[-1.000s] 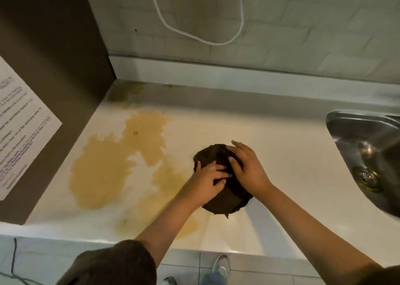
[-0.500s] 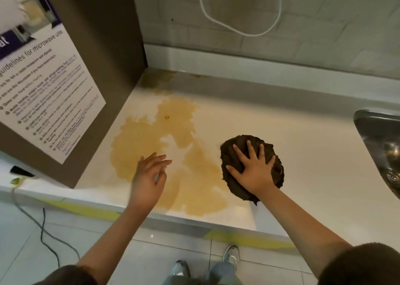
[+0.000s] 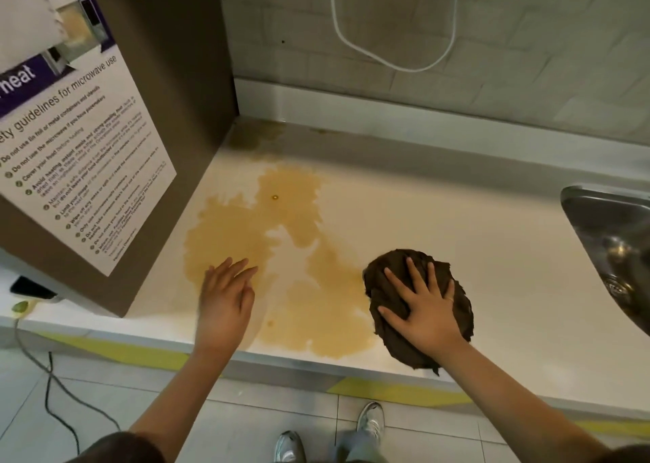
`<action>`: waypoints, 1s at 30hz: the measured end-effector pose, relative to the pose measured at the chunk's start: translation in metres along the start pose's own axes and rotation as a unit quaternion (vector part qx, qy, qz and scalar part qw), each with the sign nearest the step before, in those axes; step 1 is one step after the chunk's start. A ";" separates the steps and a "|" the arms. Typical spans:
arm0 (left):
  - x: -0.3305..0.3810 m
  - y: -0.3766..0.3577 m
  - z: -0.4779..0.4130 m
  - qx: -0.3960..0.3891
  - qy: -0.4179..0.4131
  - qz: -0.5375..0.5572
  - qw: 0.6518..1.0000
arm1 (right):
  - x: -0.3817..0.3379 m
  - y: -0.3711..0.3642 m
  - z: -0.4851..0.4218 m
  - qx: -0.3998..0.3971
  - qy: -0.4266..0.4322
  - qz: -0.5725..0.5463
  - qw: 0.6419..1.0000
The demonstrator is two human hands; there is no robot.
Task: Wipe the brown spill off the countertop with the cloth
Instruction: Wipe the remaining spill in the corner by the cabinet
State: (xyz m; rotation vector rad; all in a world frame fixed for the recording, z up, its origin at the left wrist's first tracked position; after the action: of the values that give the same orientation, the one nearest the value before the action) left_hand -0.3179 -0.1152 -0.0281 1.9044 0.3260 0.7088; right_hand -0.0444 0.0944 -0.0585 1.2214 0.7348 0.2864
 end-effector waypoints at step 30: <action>-0.006 -0.001 0.002 0.022 0.021 0.003 1.000 | -0.052 -0.021 0.011 -0.034 0.131 -0.002 0.991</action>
State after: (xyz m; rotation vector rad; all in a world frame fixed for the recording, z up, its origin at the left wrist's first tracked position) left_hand -0.3215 -0.1194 -0.0311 1.9349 0.3663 0.7519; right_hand -0.0793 0.0491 -0.0577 1.1298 0.9465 0.4718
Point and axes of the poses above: each hand's wrist, its own z-axis away from the middle knuckle, its own y-axis out of the back of the hand, x = y × z, the point moved 10 cm from there along -z, towards the middle knuckle, and after that the axes turned 15 degrees about -z, right-handed, at the moved point
